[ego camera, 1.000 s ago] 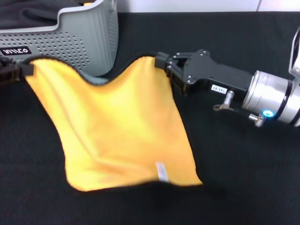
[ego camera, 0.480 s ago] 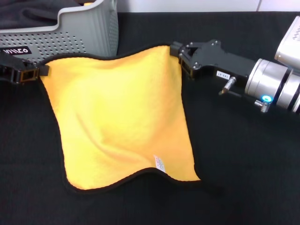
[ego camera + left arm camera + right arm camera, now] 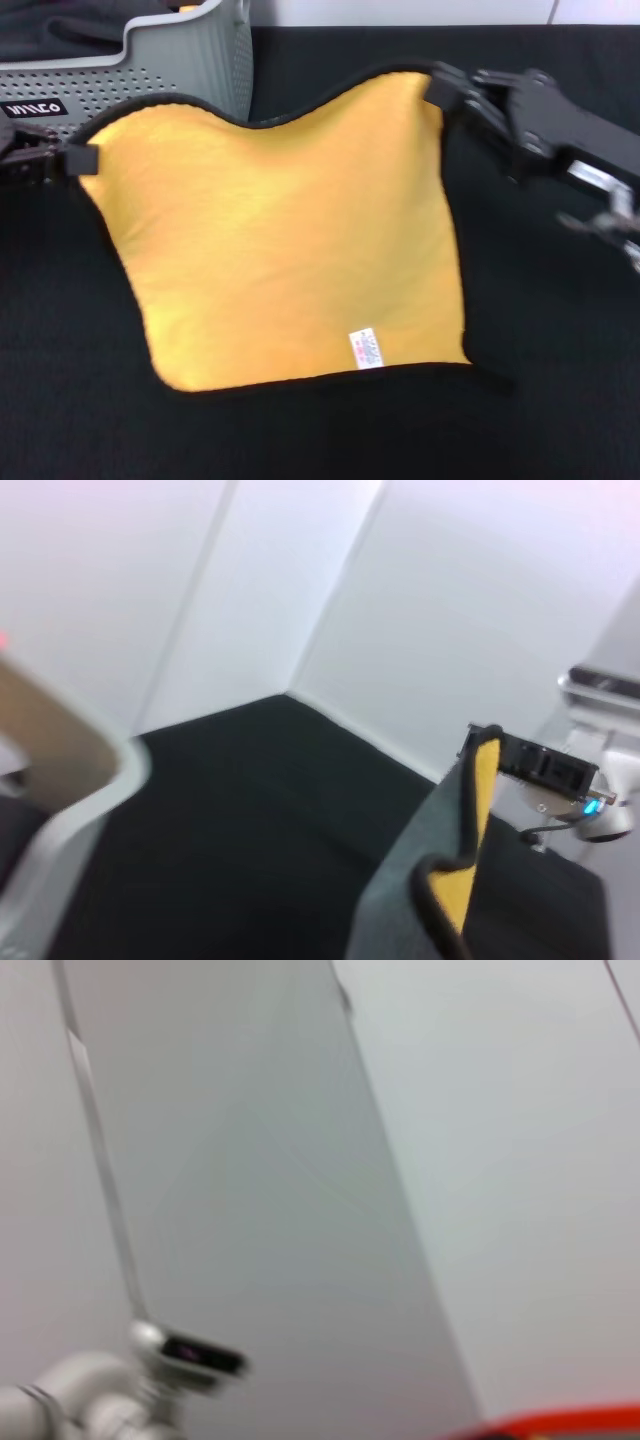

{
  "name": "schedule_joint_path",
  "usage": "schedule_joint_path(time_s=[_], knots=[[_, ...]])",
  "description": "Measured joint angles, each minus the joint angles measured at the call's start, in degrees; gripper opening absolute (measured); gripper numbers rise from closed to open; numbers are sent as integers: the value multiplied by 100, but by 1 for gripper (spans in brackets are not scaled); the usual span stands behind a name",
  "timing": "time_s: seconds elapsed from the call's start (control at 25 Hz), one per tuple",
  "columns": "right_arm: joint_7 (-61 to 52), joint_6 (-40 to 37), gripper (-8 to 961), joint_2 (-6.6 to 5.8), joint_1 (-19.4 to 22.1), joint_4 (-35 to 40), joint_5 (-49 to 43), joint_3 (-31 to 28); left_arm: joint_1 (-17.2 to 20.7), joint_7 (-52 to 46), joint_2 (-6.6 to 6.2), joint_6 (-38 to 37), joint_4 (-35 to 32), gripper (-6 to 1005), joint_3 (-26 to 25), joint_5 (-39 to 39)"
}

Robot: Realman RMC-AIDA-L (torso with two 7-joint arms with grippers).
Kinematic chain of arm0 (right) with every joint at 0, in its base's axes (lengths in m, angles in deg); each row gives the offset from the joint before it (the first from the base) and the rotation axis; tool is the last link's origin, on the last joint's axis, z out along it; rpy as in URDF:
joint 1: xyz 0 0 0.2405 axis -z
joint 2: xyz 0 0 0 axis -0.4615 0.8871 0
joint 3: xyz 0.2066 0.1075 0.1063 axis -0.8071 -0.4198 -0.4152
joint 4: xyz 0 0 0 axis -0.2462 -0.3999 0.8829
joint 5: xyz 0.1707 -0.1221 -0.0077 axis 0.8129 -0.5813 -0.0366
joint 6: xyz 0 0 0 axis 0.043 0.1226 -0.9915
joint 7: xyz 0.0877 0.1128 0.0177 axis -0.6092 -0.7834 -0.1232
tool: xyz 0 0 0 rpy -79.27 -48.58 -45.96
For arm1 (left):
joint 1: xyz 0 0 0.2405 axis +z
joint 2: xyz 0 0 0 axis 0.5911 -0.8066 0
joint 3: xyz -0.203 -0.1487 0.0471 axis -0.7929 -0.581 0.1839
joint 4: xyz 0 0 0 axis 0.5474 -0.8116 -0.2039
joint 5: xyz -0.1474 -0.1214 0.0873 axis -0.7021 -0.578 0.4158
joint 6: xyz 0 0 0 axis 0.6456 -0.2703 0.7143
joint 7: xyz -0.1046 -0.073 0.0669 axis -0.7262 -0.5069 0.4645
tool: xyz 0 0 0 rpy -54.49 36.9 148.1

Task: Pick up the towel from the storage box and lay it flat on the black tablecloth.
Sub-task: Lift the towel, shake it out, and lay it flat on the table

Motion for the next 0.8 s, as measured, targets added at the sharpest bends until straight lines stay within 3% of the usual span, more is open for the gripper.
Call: schedule_joint_path(time_s=[0.08,0.16,0.24,0.36,0.6,0.8], knots=[[-182,-271,31,-37,444,504,-131,2,228,-60,-207,-15,-2,13,637,-721],[-303,-356,32,-39,858,1001,-332,-13,420,-98,-507,-25,-2,13,1526,-1529],[-396,-467,33,31,1347,1550,-603,-18,533,-188,-819,-42,-38,12,2254,-2150],[-435,-663,34,143,1780,2040,-919,-15,711,-440,-1157,-63,-371,12,2823,-2700],[-433,-1083,36,230,2112,2449,-1047,417,1191,-971,-1632,-92,-1242,12,2939,-3316],[-382,-1267,38,252,2123,2542,-1027,776,1538,-1310,-1930,-106,-1774,13,2908,-3857]])
